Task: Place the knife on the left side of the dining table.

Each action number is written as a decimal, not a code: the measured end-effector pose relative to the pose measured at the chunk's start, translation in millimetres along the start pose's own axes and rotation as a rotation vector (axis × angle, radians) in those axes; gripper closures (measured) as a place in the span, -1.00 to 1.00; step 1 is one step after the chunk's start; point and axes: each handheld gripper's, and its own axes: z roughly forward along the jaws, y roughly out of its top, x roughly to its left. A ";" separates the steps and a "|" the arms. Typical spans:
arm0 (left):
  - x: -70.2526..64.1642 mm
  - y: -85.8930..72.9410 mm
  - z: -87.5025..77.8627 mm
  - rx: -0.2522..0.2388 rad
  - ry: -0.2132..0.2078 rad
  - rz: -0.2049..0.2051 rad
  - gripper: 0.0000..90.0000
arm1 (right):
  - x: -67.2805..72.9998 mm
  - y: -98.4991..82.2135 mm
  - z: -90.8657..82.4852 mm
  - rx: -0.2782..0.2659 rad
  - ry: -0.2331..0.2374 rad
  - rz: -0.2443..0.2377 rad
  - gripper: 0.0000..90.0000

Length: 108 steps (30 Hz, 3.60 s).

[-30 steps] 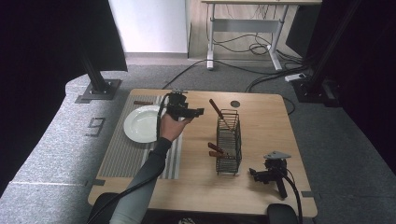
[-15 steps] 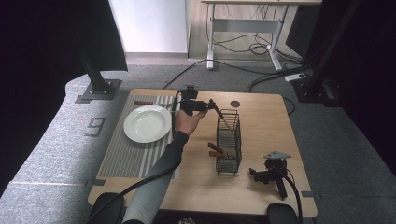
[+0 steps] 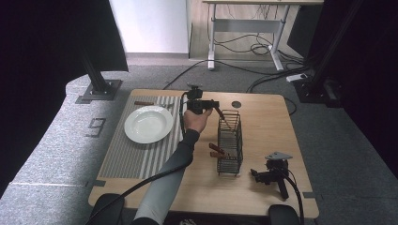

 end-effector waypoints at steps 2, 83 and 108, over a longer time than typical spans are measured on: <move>-1.0 -0.5 -1.0 -0.003 0.000 0.006 0.71 | 0.0 0.0 0.0 0.000 0.000 0.000 -1.00; 144.1 -123.3 -247.3 -0.351 0.139 -0.178 0.79 | 0.1 0.0 0.0 -0.001 0.000 0.000 -1.00; 211.5 -164.0 -244.6 -0.351 0.263 -0.157 0.44 | 0.1 0.0 0.0 0.000 0.000 0.001 -1.00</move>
